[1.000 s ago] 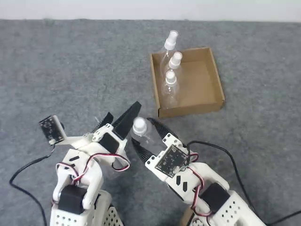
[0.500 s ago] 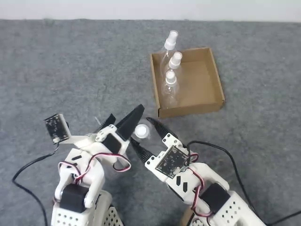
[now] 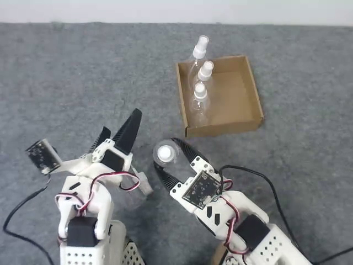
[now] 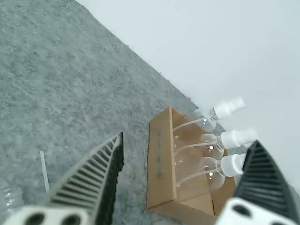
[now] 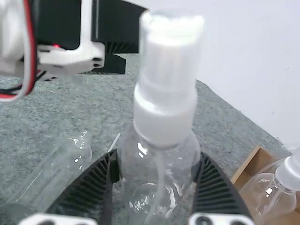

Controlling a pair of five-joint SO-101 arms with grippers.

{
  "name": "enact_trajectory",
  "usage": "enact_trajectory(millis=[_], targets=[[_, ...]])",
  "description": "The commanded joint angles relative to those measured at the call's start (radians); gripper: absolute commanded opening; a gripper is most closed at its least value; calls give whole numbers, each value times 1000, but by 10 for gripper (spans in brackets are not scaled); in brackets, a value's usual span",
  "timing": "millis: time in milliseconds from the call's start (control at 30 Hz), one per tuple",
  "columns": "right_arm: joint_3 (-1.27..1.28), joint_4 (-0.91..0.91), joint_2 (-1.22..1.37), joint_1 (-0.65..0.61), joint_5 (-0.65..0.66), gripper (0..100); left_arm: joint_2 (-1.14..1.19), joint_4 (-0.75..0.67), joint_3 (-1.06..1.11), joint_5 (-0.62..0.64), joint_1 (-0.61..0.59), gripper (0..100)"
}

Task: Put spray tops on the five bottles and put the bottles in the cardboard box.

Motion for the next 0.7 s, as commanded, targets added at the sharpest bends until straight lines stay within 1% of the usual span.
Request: enact_trajectory(millis=[0,133,267,333,433,600,667], targets=[[-26,-16,-27,-2,14,93,6,-29,-8,-11,-9,375],[-40,-22,-27,59,14,93,6,-26,-4,-12,-9,375],[-75,-15,-27,125,9,93,6,-34,22,-84,-9,375],[-94,-15,-27,165,6,93,6,-37,30,-101,-9,375],[-117,-16,-27,222,5,93,6,-71,48,-101,-9,375],[-155,-16,-27,315,2,93,6,-166,102,-103,-11,375],[-169,-19,-27,352,-37,93,6,-195,117,-103,-11,375]])
